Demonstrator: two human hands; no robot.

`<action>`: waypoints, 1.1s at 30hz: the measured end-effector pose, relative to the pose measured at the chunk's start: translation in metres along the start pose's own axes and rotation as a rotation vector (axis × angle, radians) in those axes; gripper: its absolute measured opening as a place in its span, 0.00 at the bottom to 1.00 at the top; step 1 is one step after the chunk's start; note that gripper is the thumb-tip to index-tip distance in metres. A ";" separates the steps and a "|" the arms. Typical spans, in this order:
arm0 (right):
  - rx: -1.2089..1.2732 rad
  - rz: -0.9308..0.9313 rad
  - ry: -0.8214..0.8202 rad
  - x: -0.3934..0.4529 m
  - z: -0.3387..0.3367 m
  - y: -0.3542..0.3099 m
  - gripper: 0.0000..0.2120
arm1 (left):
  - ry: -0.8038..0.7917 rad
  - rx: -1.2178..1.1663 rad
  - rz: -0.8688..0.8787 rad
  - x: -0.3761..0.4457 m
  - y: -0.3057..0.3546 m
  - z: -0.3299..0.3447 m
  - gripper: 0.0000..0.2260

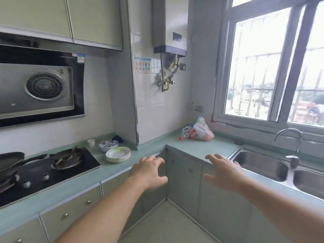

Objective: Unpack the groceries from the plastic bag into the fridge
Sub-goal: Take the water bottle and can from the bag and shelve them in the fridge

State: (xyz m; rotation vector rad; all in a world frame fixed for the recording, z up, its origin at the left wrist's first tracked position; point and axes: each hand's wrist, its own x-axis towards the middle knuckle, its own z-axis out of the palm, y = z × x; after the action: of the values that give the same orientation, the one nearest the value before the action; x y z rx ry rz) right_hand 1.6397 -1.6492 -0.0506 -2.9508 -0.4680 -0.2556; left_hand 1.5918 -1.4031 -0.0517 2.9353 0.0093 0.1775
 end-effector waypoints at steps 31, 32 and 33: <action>0.071 0.081 -0.032 0.294 0.079 0.087 0.30 | -0.098 0.006 0.092 0.337 0.008 0.071 0.27; 0.073 0.080 -0.040 0.307 0.081 0.090 0.31 | -0.094 0.002 0.094 0.352 0.007 0.073 0.27; 0.072 0.077 -0.048 0.323 0.083 0.093 0.31 | -0.088 -0.007 0.094 0.370 0.004 0.075 0.27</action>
State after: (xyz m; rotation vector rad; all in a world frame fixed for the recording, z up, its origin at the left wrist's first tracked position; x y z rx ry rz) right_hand 1.9843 -1.6282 -0.0812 -2.9025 -0.3611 -0.1563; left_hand 1.9678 -1.4155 -0.0801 2.9352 -0.1425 0.0616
